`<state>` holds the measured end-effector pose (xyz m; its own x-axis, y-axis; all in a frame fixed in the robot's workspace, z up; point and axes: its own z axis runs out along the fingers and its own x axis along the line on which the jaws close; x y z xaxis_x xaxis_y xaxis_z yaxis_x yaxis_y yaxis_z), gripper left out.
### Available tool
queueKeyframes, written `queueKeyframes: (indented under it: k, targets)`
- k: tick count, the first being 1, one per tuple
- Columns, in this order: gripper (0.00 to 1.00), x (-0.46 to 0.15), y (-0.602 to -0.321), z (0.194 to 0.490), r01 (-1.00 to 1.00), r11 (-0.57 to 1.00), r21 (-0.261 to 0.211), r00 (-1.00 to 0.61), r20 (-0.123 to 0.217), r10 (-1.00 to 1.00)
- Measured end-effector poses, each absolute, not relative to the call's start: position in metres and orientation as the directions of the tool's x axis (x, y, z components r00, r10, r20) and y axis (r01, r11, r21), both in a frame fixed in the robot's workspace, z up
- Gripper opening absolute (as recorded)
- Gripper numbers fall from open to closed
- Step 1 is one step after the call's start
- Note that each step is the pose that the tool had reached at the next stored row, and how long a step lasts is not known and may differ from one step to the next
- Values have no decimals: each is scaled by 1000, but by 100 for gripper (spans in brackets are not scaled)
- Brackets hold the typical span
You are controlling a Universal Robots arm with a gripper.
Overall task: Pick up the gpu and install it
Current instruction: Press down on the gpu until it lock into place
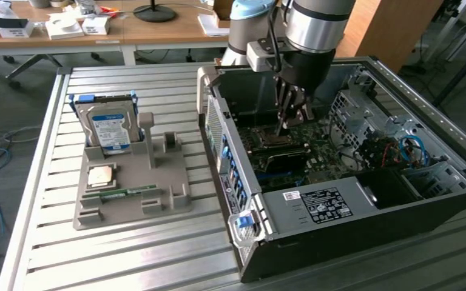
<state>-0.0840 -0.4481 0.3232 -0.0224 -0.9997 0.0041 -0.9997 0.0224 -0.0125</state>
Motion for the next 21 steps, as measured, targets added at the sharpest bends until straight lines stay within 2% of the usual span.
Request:
queueKeyframes:
  k: [21]
  targets:
    - [11,-84,-448,315,-1000,26,-13,-26,4,-1000]
